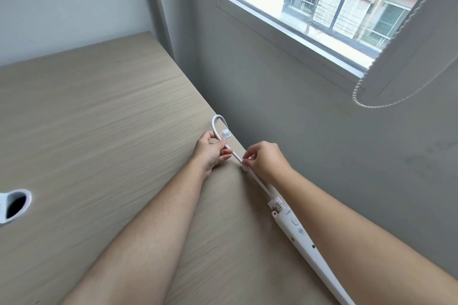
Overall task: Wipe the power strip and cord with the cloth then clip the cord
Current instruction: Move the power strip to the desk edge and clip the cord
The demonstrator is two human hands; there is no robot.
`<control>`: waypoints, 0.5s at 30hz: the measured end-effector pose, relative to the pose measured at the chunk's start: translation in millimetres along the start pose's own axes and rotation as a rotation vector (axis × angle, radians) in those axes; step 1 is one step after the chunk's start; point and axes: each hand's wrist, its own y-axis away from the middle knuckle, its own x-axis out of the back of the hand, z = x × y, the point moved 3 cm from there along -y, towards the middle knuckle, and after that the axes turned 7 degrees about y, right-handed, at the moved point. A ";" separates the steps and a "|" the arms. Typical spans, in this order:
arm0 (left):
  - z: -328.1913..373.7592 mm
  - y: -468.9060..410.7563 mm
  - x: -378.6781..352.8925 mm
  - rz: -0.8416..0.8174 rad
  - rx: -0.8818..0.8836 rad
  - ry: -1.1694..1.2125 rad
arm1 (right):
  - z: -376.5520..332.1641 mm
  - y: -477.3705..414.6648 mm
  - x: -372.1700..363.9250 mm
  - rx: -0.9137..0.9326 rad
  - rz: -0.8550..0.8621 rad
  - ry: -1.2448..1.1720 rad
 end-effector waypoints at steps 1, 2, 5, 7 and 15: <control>-0.7 -1.1 -0.2 -0.009 0.000 0.002 | -2.5 -1.7 0.6 -0.004 -0.001 0.018; -1.2 -2.0 -0.3 -0.018 -0.001 0.007 | -4.1 -3.3 1.3 -0.010 -0.003 0.028; -1.6 -3.4 -2.1 -0.034 -0.004 0.022 | -6.6 -4.0 3.8 -0.014 0.001 0.046; -1.3 -4.0 -3.7 -0.033 -0.008 0.023 | -5.7 -2.6 4.8 -0.012 0.000 0.027; -3.9 -11.1 -6.8 0.043 -0.064 -0.071 | 0.9 0.6 6.8 -0.002 0.002 -0.074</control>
